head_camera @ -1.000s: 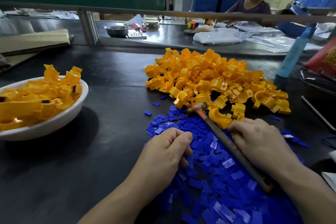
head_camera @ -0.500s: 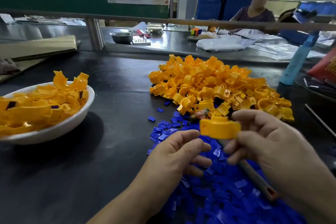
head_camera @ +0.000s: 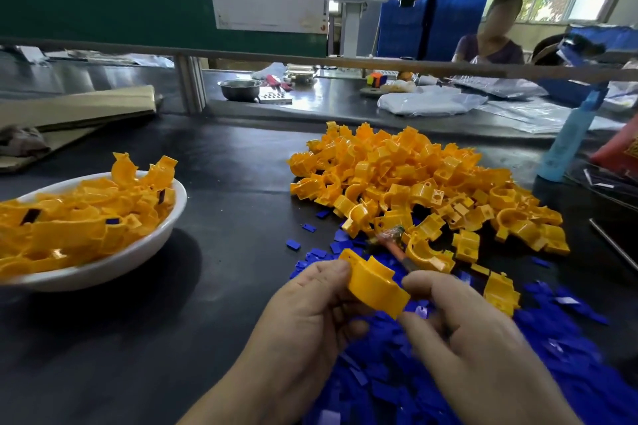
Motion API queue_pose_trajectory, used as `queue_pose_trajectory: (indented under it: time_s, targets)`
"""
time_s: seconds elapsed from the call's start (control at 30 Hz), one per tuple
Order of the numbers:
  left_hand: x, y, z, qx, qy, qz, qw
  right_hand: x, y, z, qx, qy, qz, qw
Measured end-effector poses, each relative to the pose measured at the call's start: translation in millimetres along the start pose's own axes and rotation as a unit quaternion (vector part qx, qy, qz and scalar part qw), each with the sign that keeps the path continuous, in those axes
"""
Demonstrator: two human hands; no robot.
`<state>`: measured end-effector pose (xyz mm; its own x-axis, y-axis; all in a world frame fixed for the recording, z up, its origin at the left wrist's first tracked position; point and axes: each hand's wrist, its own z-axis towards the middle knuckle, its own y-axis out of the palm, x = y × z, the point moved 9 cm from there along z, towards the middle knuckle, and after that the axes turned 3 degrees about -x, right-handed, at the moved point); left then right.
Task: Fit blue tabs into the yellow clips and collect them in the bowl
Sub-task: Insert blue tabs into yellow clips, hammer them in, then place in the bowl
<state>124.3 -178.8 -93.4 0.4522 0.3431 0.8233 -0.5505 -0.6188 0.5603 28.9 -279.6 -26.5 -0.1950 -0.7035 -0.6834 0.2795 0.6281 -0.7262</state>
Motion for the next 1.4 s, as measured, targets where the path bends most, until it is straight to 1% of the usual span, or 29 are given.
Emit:
queue_pose_trajectory:
  time_s: [0.03, 0.07, 0.1, 0.17, 0.23, 0.33, 0.43, 0.7, 1.0, 1.27, 1.4]
  targets:
    - [1, -3, 1, 0.008, 0.002, 0.005, 1.0, -2, 0, -2, -0.001, -0.025, -0.13, 0.991]
    - [3, -5, 1, 0.016, 0.003, 0.008, 1.0, 0, 0, -2, -0.007, -0.03, -0.212, 0.977]
    - [4, -7, 2, 0.019, 0.006, 0.011, 1.0, 5, -2, -2, -0.014, -0.018, -0.258, 0.966]
    - [6, -7, 2, 0.022, 0.01, 0.021, 0.999, 15, -1, -3, -0.037, 0.001, -0.303, 0.952]
    - [6, -6, 0, 0.027, 0.01, 0.04, 0.999, 26, 6, -6, -0.078, 0.016, -0.331, 0.94]
    - [6, -7, -1, 0.047, 0.013, 0.071, 0.996, 30, 22, -7, -0.112, 0.004, -0.364, 0.925]
    - [4, -8, -1, 0.055, 0.017, 0.088, 0.994, 34, 30, -4, -0.126, 0.007, -0.367, 0.921]
    - [-1, -16, 2, 0.052, 0.026, 0.121, 0.991, 33, 35, -1, -0.122, 0.007, -0.312, 0.942]
    - [-5, -18, 4, 0.07, 0.022, 0.153, 0.986, 31, 40, 2, -0.118, -0.01, -0.302, 0.946]
    - [-8, -24, 7, 0.082, 0.01, 0.178, 0.981, 31, 33, 3, -0.062, -0.043, -0.282, 0.956]
    - [-7, -25, 7, 0.08, 0.012, 0.178, 0.981, 25, 24, 2, -0.013, -0.067, -0.256, 0.964]
